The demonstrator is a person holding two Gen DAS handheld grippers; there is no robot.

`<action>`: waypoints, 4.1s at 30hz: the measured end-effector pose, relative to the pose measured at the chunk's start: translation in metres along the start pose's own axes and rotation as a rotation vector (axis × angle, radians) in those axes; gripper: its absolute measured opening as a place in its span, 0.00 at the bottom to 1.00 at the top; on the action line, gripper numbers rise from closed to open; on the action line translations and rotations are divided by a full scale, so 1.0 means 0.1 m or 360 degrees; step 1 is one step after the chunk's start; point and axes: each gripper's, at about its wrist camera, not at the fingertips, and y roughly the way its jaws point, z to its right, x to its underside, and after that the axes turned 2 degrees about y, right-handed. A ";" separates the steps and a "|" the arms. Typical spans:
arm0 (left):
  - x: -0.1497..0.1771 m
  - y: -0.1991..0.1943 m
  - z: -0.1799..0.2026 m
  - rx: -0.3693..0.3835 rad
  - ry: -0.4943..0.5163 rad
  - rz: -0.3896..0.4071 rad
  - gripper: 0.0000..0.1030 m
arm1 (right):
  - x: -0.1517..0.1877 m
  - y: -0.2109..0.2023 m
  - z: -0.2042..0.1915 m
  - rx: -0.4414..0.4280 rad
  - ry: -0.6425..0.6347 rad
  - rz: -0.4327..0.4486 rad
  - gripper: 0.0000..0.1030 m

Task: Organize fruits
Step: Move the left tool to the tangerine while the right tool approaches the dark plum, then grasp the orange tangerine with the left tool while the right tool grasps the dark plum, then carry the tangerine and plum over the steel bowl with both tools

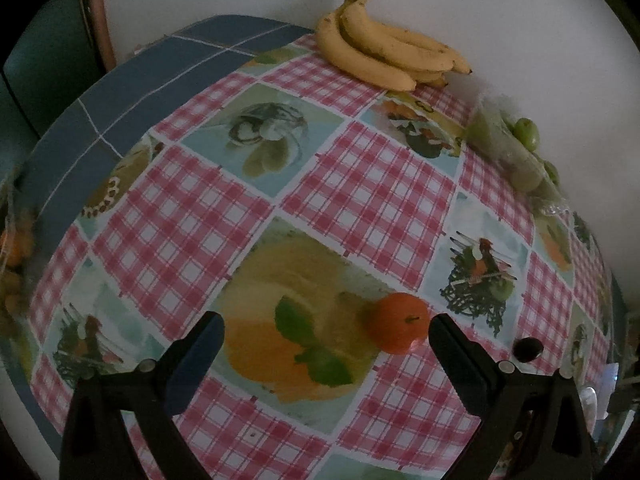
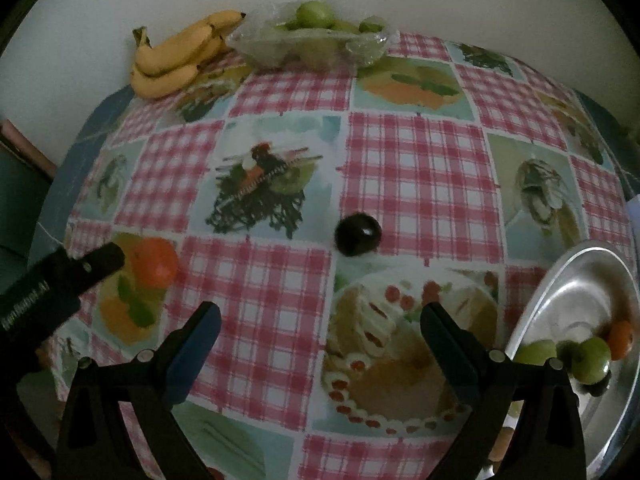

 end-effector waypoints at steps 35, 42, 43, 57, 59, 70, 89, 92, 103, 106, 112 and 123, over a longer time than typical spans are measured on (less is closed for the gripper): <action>-0.27 0.16 0.21 0.0017 -0.0039 0.0002 1.00 | -0.47 0.09 0.31 -0.0075 0.0078 0.0085 0.97; -0.21 0.24 -0.03 0.0080 -0.0172 -0.0080 0.99 | -0.44 0.17 0.20 -0.0082 0.0027 0.0061 0.80; -0.19 0.25 -0.01 0.0091 -0.0158 -0.0082 0.98 | -0.43 0.18 0.21 -0.0081 0.0031 0.0056 0.79; -0.10 0.37 0.27 0.0197 -0.0038 -0.0181 0.64 | -0.40 0.32 0.27 -0.0064 0.0062 0.0010 0.41; -0.09 0.40 0.28 0.0202 -0.0038 -0.0193 0.53 | -0.40 0.32 0.27 -0.0074 0.0068 0.0006 0.38; -0.09 0.33 0.19 0.0225 -0.0077 -0.0173 0.41 | -0.39 0.28 0.29 -0.0074 0.0084 -0.0002 0.28; -0.18 -0.22 0.47 0.0300 0.0024 0.0017 0.41 | -0.38 -0.37 0.19 -0.0093 0.0072 0.0138 0.28; -0.12 -0.25 0.51 0.0310 0.0043 0.0014 0.41 | -0.32 -0.44 0.22 -0.0077 0.0083 0.0146 0.28; 0.04 -0.52 0.69 0.0341 0.0154 0.0079 0.41 | -0.05 -0.61 0.29 -0.0067 0.0116 0.0147 0.28; 0.07 -0.60 0.69 0.0351 0.0160 0.0100 0.41 | 0.03 -0.66 0.32 -0.0071 0.0129 0.0147 0.28; 0.19 -0.68 0.69 0.0355 0.0195 0.0109 0.41 | 0.16 -0.73 0.36 -0.0040 0.0136 0.0140 0.28; 0.44 -0.70 0.68 0.0375 0.0230 0.0058 0.41 | 0.42 -0.88 0.45 -0.0025 0.0148 0.0161 0.29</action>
